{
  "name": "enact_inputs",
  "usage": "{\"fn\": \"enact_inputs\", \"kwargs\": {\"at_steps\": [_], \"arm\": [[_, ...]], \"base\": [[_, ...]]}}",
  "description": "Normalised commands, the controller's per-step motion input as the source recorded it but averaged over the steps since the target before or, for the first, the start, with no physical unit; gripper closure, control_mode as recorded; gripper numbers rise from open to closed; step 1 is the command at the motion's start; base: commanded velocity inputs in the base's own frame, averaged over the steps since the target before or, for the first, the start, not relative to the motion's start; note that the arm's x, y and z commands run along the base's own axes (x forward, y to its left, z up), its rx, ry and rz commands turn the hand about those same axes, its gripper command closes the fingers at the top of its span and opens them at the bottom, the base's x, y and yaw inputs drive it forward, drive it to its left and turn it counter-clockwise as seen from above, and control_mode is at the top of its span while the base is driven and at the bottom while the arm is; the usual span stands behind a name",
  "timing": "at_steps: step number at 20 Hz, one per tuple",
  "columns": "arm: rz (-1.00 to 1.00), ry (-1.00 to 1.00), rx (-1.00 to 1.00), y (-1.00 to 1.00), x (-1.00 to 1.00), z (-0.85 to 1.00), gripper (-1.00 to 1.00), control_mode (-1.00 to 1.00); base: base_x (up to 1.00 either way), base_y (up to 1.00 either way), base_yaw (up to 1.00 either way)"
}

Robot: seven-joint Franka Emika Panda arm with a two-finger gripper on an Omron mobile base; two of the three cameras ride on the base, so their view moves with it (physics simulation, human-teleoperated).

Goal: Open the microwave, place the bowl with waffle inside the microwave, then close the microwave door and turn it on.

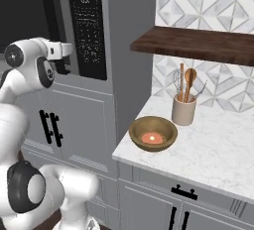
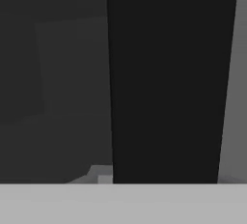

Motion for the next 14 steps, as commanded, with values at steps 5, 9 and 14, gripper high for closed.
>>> {"fn": "enact_inputs", "kwargs": {"at_steps": [5,9,14], "arm": [[0.27,0.00,-0.12,1.00,-0.16,-0.45,1.00,-1.00],[0.23,0.01,-0.23,1.00,-0.69,-0.48,1.00,-1.00],[0.17,0.02,-0.27,1.00,-1.00,-0.45,1.00,-1.00]], "base": [[0.00,0.00,0.00],[0.00,0.00,0.00],[0.00,0.00,0.00]]}}
